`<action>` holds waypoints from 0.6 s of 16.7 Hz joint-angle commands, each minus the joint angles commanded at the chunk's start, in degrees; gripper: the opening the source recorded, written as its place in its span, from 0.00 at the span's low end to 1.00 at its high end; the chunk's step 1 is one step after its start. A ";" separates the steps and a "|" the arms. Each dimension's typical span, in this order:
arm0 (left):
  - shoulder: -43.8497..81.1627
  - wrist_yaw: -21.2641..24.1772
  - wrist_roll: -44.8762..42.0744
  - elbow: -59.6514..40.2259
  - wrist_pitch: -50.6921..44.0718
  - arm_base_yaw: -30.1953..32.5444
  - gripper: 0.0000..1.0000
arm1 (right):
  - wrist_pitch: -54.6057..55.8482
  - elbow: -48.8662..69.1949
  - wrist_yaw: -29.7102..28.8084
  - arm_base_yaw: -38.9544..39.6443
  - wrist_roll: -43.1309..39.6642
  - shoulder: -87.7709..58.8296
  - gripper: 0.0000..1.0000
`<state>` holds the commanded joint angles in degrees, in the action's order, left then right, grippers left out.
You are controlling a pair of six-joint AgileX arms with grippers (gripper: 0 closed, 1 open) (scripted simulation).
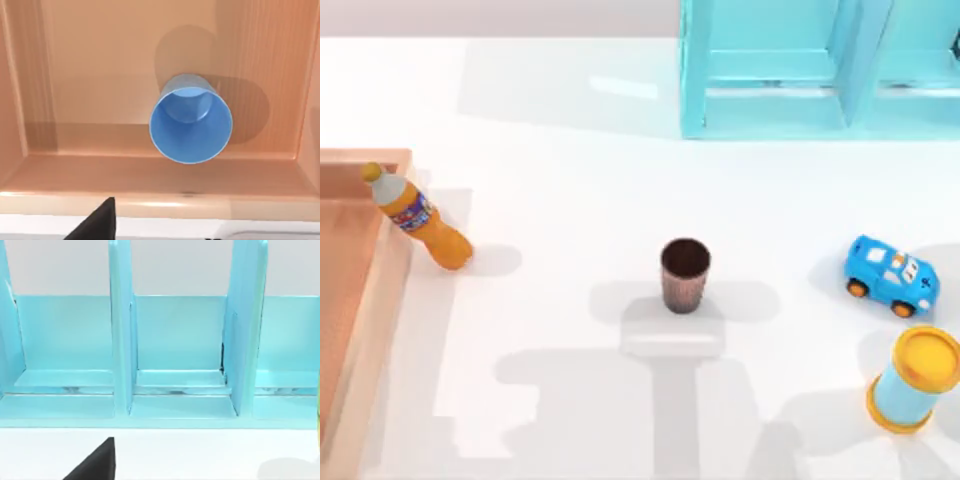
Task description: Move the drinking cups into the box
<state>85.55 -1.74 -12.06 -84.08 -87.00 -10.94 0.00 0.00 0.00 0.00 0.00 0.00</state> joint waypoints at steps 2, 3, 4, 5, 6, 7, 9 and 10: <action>5.97 -0.41 6.08 -6.34 -0.84 6.05 1.00 | 0.00 0.00 0.00 0.00 0.00 0.00 1.00; 9.65 -0.62 9.91 -10.24 -1.24 9.60 1.00 | 0.00 0.00 0.00 0.00 0.00 0.00 1.00; 13.53 -0.81 14.10 -14.32 -1.63 13.31 1.00 | 0.00 0.00 0.00 0.00 0.00 0.00 1.00; 17.32 -1.00 18.29 -18.32 -1.97 17.12 1.00 | 0.00 0.00 0.00 0.00 0.00 0.00 1.00; 21.03 -1.17 22.47 -22.18 -2.22 21.12 1.00 | 0.00 0.00 0.00 0.00 0.00 0.00 1.00; 24.84 -1.34 26.78 -26.12 -2.39 25.40 1.00 | 0.00 0.00 0.00 0.00 0.00 0.00 1.00; 32.30 -1.67 35.27 -34.11 -2.49 33.57 1.00 | 0.00 0.00 0.00 0.00 0.00 0.00 1.00; 35.77 -1.83 39.78 -37.83 -2.41 37.92 1.00 | 0.00 0.00 0.00 0.00 0.00 0.00 1.00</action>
<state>121.32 -3.57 27.72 -121.90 -89.41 26.98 0.00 0.00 0.00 0.00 0.00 0.00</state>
